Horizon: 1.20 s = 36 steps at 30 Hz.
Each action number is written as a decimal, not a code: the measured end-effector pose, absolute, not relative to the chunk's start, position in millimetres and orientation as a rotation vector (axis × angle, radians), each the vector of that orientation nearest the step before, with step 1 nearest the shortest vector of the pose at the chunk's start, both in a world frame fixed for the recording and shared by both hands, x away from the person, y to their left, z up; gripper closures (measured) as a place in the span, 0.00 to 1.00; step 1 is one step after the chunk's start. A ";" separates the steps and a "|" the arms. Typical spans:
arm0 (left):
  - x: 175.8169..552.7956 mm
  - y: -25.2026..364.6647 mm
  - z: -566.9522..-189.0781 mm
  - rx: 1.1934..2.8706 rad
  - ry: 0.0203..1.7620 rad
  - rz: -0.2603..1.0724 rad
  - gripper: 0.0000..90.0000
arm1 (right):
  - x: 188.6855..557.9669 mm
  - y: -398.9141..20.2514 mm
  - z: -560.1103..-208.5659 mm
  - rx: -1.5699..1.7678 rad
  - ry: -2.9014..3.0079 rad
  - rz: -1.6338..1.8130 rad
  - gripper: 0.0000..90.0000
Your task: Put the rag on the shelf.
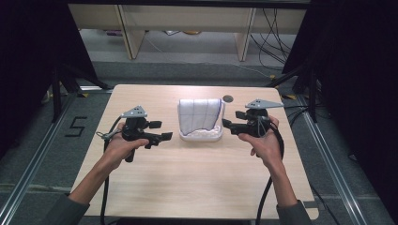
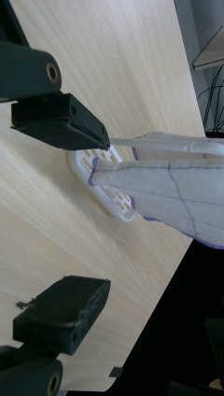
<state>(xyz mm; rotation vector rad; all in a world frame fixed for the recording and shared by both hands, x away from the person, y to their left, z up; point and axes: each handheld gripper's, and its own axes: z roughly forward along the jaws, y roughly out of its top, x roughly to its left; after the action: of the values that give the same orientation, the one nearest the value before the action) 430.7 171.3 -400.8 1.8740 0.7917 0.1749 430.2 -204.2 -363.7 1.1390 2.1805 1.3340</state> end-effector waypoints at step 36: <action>370.0 186.2 -450.3 1.945 0.779 0.152 0.27 | 373.3 -191.7 -421.3 1.153 2.268 1.353 0.35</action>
<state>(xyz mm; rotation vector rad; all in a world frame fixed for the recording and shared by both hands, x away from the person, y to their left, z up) 370.0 186.2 -450.3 1.9447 0.7790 0.1518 373.3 -191.7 -421.3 1.1529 2.2683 1.3532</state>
